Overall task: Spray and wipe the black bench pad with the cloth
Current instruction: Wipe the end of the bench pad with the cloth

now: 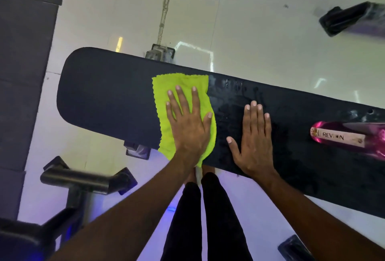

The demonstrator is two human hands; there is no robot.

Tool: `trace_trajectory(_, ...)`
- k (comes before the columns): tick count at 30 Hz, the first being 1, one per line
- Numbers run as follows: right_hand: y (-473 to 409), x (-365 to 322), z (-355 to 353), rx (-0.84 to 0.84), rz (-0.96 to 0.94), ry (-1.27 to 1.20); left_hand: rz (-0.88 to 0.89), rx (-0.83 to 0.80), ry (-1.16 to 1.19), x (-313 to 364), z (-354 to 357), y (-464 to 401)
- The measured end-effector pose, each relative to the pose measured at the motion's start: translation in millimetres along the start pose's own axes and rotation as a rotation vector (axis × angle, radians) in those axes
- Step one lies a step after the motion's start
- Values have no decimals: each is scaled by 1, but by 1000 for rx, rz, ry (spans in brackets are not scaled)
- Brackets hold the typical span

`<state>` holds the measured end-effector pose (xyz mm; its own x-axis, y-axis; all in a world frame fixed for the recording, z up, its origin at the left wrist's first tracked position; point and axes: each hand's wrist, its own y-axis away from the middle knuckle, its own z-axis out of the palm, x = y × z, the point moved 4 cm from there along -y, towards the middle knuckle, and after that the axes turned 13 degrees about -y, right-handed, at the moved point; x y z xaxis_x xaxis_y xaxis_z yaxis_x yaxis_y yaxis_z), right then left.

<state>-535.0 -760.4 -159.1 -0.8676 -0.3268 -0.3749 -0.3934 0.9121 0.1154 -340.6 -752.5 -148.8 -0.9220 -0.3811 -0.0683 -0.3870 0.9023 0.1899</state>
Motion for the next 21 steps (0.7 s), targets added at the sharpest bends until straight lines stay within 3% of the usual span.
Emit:
trace_trajectory(5, -1, 2, 4, 24, -8, -9, 377, 66, -37, 5, -9, -77)
trace_trajectory(10, 18, 26, -5, 69, 138, -17, 159, 88, -36, -34, 2, -43)
trace_trajectory(13, 32, 36, -7, 76, 156, -8, 72, 35, -34, -4, 5, 1)
trace_trajectory(17, 32, 36, -4, 99, 144, 9, 328, 54, -30, 57, -5, -20)
trace_trajectory(19, 33, 37, -2, 116, 145, 12, 481, 88, -45, 60, -8, -48)
trace_trajectory(21, 34, 38, -2, 133, 141, 10, 512, 132, -60, 45, -8, -61)
